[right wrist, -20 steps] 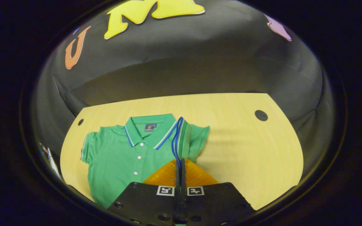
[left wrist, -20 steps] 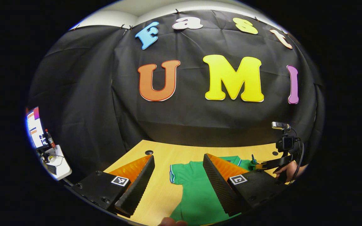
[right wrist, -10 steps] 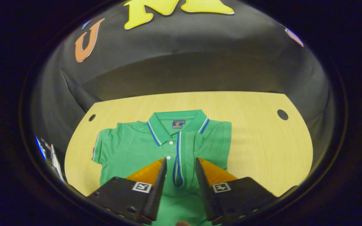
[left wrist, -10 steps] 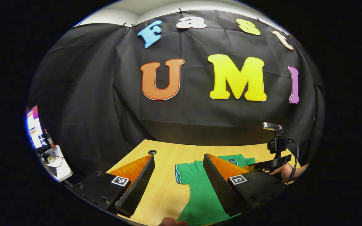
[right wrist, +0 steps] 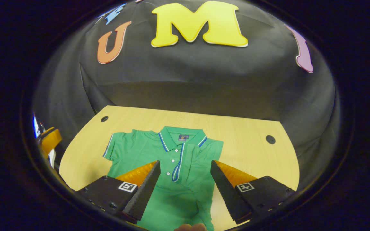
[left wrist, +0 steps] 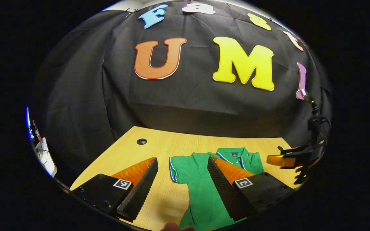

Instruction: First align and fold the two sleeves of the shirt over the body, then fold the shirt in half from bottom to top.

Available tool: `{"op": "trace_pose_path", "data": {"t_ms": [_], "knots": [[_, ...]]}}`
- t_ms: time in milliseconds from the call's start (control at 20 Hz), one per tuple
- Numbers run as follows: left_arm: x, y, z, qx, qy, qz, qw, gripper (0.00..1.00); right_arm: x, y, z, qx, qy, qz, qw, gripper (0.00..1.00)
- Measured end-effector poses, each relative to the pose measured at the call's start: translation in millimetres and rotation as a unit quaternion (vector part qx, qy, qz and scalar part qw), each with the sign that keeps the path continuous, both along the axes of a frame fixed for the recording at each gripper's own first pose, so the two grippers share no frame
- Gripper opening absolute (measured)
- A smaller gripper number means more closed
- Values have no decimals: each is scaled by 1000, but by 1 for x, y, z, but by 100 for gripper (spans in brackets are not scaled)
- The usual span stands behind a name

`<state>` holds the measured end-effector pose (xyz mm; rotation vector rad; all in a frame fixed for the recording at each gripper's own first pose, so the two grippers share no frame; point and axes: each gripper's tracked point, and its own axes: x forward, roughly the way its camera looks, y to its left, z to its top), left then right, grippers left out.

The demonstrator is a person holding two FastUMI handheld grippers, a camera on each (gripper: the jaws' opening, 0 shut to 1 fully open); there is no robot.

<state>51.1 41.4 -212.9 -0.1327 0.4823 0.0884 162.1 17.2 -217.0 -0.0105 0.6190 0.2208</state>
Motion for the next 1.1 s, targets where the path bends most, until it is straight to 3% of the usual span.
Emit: {"op": "trace_pose_path", "data": {"t_ms": [500, 700, 750, 1100], "knots": [[39, 24, -136, -28, 108, -13, 994, 97, -82, -41, 45, -16, -29, -24, 999, 96], [59, 27, -177, -10, 129, -32, 991, 96, -100, -54, 51, -28, -30, -38, 998, 96], [62, 28, -184, -4, 135, -36, 990, 100, -102, -55, 52, -28, -30, -43, 998, 96], [75, 24, -192, 7, 148, -40, 988, 78, -116, -68, 52, -26, -21, -71, 997, 96]]}}
